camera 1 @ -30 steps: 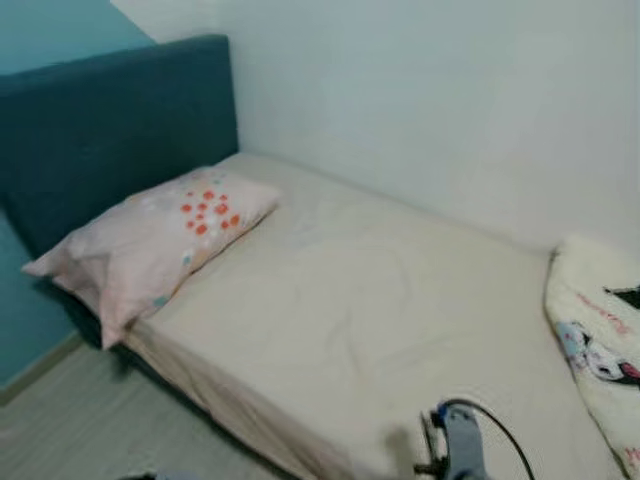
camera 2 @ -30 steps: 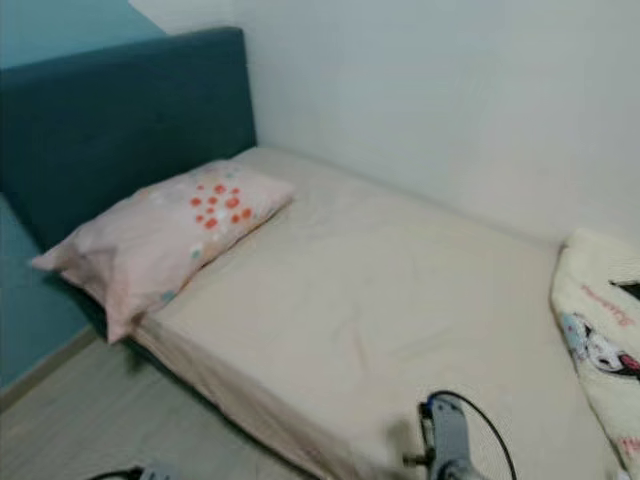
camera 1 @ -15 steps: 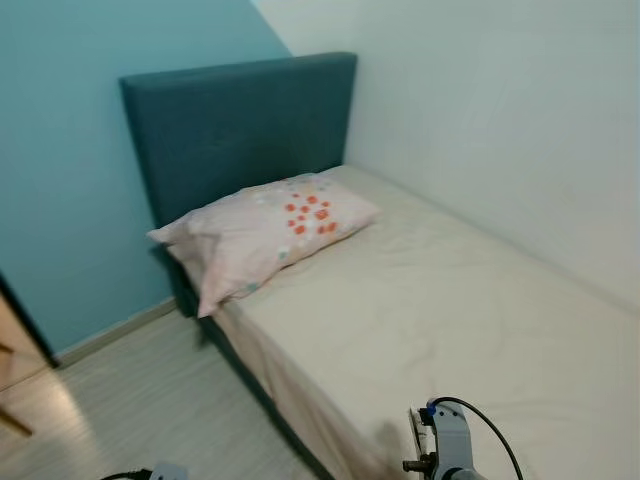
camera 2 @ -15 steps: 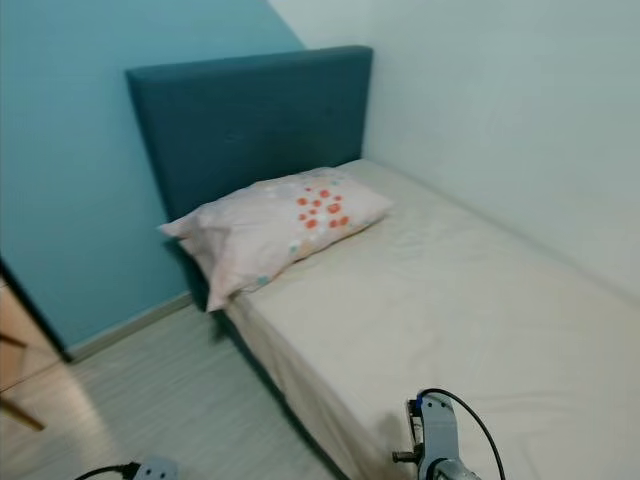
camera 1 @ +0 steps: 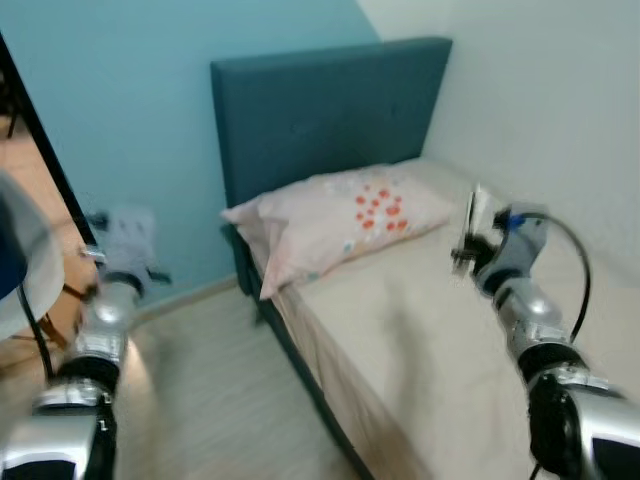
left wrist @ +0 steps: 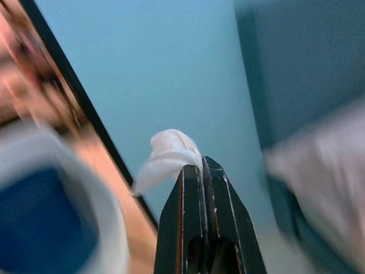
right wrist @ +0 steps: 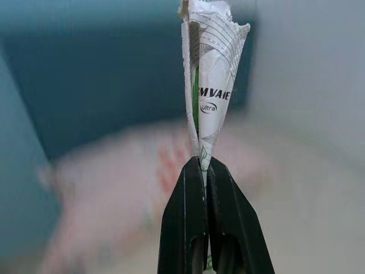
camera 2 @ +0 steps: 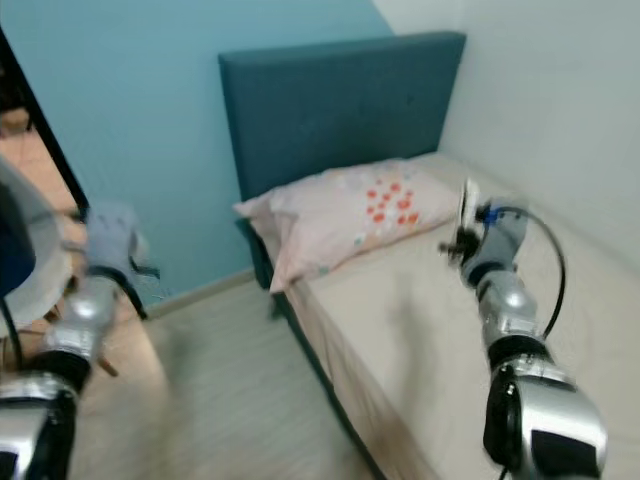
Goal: Clean up the room
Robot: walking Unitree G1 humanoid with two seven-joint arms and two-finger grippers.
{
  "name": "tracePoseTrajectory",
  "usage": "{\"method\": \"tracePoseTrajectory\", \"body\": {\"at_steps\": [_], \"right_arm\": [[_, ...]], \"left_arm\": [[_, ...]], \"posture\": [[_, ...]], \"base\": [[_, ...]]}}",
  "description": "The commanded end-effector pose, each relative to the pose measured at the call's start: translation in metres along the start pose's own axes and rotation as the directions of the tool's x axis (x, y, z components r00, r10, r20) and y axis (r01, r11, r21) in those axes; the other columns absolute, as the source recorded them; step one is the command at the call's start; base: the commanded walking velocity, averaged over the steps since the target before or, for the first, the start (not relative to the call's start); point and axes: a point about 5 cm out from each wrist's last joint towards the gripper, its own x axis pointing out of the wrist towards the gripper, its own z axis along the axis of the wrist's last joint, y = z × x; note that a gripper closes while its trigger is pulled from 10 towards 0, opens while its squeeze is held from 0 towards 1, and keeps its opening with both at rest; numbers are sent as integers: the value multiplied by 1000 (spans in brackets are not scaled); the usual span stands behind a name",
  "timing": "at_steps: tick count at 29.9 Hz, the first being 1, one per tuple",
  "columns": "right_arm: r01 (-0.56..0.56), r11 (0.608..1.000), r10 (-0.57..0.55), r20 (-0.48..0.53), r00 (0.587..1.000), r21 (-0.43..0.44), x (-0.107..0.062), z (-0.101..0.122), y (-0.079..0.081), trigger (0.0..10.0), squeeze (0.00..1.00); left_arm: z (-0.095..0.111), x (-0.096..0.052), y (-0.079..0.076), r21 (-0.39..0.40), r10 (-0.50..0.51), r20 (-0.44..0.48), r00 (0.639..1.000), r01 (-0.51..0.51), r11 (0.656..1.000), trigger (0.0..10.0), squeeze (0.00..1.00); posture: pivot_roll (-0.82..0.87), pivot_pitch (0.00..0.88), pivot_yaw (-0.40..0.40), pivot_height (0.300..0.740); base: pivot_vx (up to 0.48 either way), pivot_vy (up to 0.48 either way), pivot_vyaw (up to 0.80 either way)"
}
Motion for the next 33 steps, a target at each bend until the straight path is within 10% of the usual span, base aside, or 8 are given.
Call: {"method": "tracePoseTrajectory", "body": {"at_steps": [1,6,8,19,24,26,29,33], "right_arm": [[-3,1000,4,-62,998,22,-9,-21,-1,10000,0],[8,997,27,-420,907,82,-72,-129,21,10000,0],[-3,996,57,-603,796,90,-125,-183,37,10000,0],[71,991,38,-765,643,109,-187,-223,41,10000,0],[53,996,3,-661,750,65,-142,-193,25,10000,0],[7,999,8,-413,911,34,-69,-123,12,10000,0],[-41,999,42,-85,995,15,-10,-28,6,10000,0],[-60,998,60,11,998,12,0,-3,7,10000,0]], "left_arm": [[-13,-7,-6,6,-32,-48,998,32,999,10000,0],[-103,-87,-55,21,-164,-396,904,188,982,10000,0],[-147,-159,-79,-35,-229,-600,767,261,965,10000,0],[-187,-264,-84,-129,-258,-832,492,281,951,10000,0],[-170,-198,-66,-73,-195,-724,661,207,976,10000,0],[-112,-91,-33,-34,-83,-447,891,76,997,10000,0],[-18,-6,12,-30,44,-74,996,-47,998,10000,0],[2,4,17,-32,58,2,998,-58,998,10000,0]], "posture": [[9,0,-72,740],[14,5,-64,740],[29,19,-65,740],[22,27,-57,740],[32,30,-67,740],[17,30,-67,740],[10,25,-68,740],[5,22,-65,740]], "base": [[0,0,781],[0,0,781],[0,0,781],[0,0,781],[0,0,781],[0,0,781],[0,0,779],[0,0,769]]}}
